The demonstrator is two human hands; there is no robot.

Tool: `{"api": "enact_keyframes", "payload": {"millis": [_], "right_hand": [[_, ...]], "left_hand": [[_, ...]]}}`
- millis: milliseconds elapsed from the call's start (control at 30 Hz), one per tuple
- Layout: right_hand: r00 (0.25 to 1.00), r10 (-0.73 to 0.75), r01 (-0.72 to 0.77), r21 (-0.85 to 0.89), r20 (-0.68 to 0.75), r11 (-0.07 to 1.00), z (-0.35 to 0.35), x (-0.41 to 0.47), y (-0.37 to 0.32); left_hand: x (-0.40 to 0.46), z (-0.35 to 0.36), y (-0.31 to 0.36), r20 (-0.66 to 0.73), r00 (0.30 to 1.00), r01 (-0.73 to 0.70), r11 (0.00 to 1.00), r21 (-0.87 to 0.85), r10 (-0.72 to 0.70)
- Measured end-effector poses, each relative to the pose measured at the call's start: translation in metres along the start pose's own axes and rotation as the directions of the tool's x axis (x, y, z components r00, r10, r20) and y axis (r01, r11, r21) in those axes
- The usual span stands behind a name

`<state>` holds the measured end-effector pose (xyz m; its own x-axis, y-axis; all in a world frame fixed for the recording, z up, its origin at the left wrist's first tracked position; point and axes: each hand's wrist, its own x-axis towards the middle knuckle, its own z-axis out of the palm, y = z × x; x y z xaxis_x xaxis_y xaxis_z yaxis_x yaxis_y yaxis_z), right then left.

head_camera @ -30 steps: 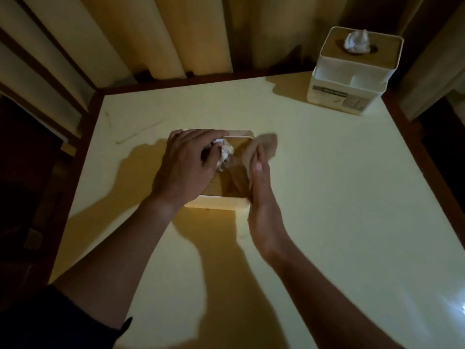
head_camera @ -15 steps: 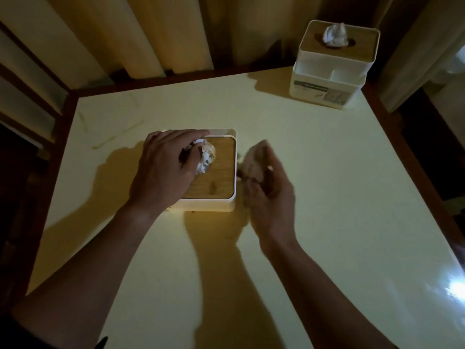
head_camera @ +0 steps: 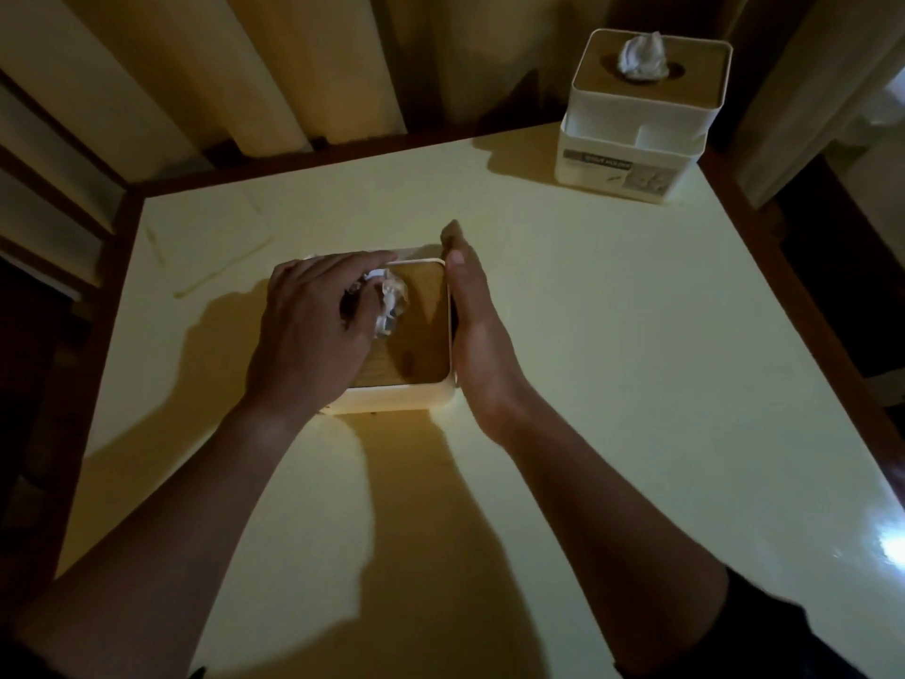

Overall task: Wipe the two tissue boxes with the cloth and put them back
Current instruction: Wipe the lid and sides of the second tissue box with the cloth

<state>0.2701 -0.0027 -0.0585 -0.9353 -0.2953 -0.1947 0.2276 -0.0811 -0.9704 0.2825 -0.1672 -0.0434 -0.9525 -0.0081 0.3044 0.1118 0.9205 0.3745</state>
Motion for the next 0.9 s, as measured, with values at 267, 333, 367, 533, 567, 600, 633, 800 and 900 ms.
{"api": "enact_keyframes", "payload": {"millis": [267,333,367,533,567,600,633,800,900], "right_hand": [[1.0,0.028,-0.028,-0.031,0.002,0.999,0.003,-0.046,0.043],[0.999,0.035,-0.034,-0.04,0.026,0.999,-0.001,-0.017,0.037],[0.999,0.026,-0.025,-0.038,0.045,0.999,-0.002,-0.003,0.031],[0.998,-0.046,0.046,-0.01,0.051,0.999,-0.002,0.009,0.001],[0.996,-0.075,0.075,0.005,0.056,0.997,0.0,-0.001,0.004],[0.993,-0.102,0.101,0.02,0.055,0.995,0.001,-0.013,0.011],[0.992,-0.116,0.114,0.033,0.057,0.993,0.002,-0.028,0.019],[0.999,-0.002,0.001,0.025,0.053,1.0,0.002,-0.063,0.048],[0.999,0.027,-0.028,0.03,0.042,0.999,-0.001,-0.021,0.039]], "left_hand": [[0.0,0.0,0.003,-0.005,1.0,0.013,1.0,0.005,-0.013],[0.0,0.0,0.002,-0.006,1.0,0.022,1.0,0.001,-0.022],[0.0,0.0,0.002,-0.008,1.0,0.025,1.0,-0.005,-0.025],[0.0,-0.002,0.003,0.01,1.0,0.025,1.0,-0.003,-0.025],[0.0,-0.002,0.003,0.008,1.0,0.026,1.0,0.0,-0.026],[0.0,-0.002,0.003,0.004,1.0,0.024,1.0,0.0,-0.024],[0.0,-0.002,0.003,0.0,1.0,0.019,1.0,-0.003,-0.019],[0.001,-0.001,0.003,-0.004,1.0,0.021,1.0,0.008,-0.021],[0.0,0.0,0.004,-0.004,1.0,0.029,1.0,0.009,-0.029]]}}
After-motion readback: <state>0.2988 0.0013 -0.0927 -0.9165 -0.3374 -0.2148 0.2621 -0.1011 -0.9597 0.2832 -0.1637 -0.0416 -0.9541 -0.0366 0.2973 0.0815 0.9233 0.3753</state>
